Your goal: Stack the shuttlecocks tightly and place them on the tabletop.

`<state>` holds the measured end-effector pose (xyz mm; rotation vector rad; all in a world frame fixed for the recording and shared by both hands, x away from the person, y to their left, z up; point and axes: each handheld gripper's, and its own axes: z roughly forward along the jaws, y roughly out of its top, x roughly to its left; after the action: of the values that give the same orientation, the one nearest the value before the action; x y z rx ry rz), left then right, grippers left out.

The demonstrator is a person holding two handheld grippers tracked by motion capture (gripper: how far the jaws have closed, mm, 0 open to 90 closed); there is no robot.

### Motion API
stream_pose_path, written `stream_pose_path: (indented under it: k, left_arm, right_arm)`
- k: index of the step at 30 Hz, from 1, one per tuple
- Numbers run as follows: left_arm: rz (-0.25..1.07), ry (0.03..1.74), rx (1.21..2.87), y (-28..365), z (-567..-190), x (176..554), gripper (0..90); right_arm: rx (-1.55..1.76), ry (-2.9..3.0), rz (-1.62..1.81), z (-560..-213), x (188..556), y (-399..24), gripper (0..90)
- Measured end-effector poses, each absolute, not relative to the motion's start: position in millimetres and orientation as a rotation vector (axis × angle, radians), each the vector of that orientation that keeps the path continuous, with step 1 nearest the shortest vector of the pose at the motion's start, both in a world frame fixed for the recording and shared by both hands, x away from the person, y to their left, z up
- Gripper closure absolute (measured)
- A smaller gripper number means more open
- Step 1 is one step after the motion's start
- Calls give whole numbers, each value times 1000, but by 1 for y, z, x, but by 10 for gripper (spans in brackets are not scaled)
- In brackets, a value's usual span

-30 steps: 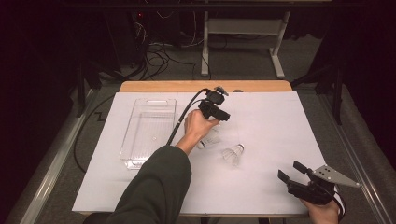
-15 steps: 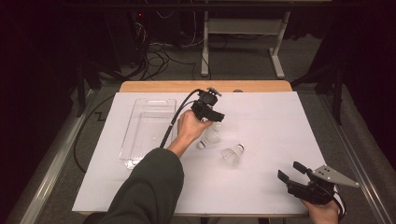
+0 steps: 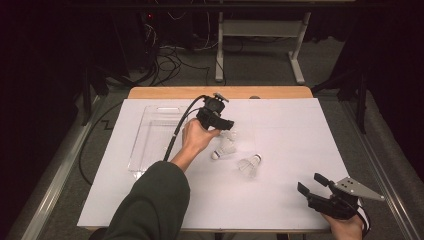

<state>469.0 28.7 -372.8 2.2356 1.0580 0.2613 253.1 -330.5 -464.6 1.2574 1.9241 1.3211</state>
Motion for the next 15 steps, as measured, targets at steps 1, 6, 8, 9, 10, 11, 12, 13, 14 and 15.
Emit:
stream_pose_path:
  k: [1,6,8,9,10,11,12,13,14,15]
  left_arm:
    - [264,1056,2232,30,-372,468,423]
    - [262,1056,2218,37,-372,463,429]
    - [259,1056,2213,40,-373,461,430]
    - [256,1054,2212,42,-373,460,430]
    - [253,1053,2211,42,-373,458,430]
    - [258,1047,2211,42,-373,456,430]
    - [269,1044,2214,42,-373,454,430]
    - [276,1042,2222,42,-374,453,430]
    - [276,1045,2222,43,-375,453,430]
    - [269,1048,2222,44,-376,453,430]
  right_arm:
    - [1259,1924,1321,-465,253,-330,276]
    - [1260,1923,1319,-465,253,-330,276]
    - [1259,1923,1318,-465,253,-330,276]
    - [1257,1924,1317,-465,253,-330,276]
    - [1257,1924,1316,-465,253,-330,276]
    - [1257,1924,1315,-465,253,-330,276]
    - [1258,1923,1315,-465,253,-330,276]
    - [1259,1922,1316,-465,254,-330,276]
    - [1260,1923,1314,-465,254,-330,276]
    - [1259,1923,1313,-465,254,-330,276]
